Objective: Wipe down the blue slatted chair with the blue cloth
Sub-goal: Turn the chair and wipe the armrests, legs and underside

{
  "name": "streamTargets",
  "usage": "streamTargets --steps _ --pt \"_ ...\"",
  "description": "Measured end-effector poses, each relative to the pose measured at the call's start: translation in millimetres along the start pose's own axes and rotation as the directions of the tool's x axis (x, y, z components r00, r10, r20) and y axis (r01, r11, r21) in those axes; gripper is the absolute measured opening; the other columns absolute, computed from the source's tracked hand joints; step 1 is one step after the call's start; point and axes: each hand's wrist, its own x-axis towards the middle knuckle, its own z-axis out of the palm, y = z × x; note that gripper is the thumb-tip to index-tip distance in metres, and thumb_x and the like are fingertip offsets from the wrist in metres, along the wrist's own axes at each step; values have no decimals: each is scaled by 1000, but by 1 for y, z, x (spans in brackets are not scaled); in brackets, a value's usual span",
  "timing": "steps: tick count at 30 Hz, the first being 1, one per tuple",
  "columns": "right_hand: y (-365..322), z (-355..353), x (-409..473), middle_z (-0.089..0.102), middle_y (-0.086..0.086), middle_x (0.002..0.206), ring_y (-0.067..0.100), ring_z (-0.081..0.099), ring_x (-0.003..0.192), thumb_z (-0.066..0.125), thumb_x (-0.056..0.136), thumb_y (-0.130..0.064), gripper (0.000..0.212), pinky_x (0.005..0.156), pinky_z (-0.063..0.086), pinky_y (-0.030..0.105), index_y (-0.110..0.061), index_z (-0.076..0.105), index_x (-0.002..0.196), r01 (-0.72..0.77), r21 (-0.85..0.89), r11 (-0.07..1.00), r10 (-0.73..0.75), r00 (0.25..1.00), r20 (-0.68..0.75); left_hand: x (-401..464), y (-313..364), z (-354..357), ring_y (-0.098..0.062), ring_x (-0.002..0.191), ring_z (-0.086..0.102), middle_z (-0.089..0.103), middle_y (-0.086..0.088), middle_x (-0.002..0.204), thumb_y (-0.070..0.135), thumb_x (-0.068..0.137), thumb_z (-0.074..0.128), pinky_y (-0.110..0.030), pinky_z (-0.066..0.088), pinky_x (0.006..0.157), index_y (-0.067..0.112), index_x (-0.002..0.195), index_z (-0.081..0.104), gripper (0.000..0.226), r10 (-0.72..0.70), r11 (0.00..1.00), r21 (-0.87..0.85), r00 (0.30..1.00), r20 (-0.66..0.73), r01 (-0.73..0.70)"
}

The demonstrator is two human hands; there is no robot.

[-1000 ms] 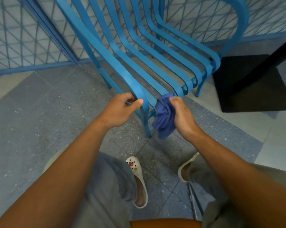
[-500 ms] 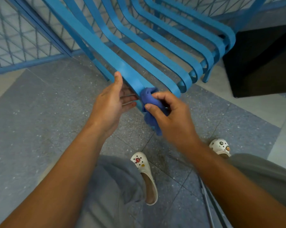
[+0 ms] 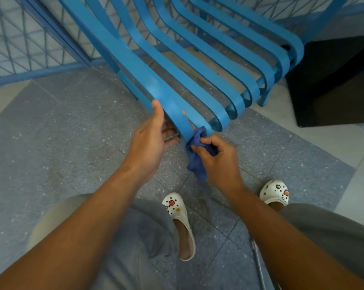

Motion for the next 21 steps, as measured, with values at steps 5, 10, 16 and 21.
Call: streamTargets --steps 5,10,16,21 --pt "-10 5 -9 68 -4 89 10 64 83 72 92 -26 8 72 52 26 -20 66 94 43 -62 997 -46 997 -55 1 -9 3 -12 116 68 74 0 119 61 102 20 -37 49 106 16 122 69 69 8 1000 -19 1000 17 -8" --pt "-24 11 -19 68 1 96 17 66 91 67 96 -21 14 77 55 43 -8 68 102 152 -71 986 -155 987 -49 4 -14 5 -17 113 70 76 -3 115 63 102 21 -42 49 106 16 115 72 70 34 998 -53 999 8 -34" --pt "-36 23 -22 68 3 95 15 68 89 75 89 -14 12 77 57 38 -9 67 97 114 4 994 -112 984 -141 5 -17 15 -22 104 73 77 -5 102 72 96 18 -40 54 96 17 98 75 79 29 996 -82 999 -18 -31" --pt "-37 30 -16 67 0 92 17 66 88 76 87 -14 13 76 56 44 -12 64 92 100 24 995 -96 986 -136 1 -11 21 -21 87 75 76 -4 86 68 100 16 -33 58 78 9 100 69 81 10 989 -148 1000 1 -10"
